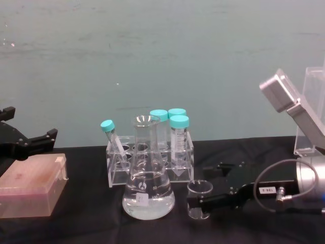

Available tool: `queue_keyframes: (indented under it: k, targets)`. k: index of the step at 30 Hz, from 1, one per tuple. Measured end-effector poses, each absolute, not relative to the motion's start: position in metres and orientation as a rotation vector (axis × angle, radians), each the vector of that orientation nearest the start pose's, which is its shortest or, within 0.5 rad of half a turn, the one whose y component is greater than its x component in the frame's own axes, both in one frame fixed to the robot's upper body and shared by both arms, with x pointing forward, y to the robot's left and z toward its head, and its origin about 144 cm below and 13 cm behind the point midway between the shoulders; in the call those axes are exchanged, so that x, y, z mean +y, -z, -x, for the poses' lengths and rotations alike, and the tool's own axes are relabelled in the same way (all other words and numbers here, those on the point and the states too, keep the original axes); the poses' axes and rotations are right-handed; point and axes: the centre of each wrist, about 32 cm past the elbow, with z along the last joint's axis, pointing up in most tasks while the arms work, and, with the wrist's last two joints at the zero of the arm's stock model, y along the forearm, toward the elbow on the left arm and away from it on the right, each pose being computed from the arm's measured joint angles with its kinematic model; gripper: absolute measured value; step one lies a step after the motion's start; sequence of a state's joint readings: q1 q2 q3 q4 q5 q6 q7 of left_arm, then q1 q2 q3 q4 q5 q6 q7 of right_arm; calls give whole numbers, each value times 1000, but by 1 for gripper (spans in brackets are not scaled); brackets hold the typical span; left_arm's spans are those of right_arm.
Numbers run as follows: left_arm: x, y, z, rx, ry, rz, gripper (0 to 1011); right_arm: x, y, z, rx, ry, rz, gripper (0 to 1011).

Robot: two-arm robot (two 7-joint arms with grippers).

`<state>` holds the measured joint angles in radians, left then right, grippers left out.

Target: Place the experimental apparatus aside using one hand.

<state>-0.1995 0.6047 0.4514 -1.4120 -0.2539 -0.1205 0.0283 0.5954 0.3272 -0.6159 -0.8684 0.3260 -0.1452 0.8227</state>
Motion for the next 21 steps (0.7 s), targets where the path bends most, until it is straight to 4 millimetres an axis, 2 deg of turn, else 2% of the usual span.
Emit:
queue_keyframes:
  k: [21]
  targets:
    - [310, -1140, -489, -285, -1248, -305, 1000, -248, -1121, -596, 2, 455, 305, 1003]
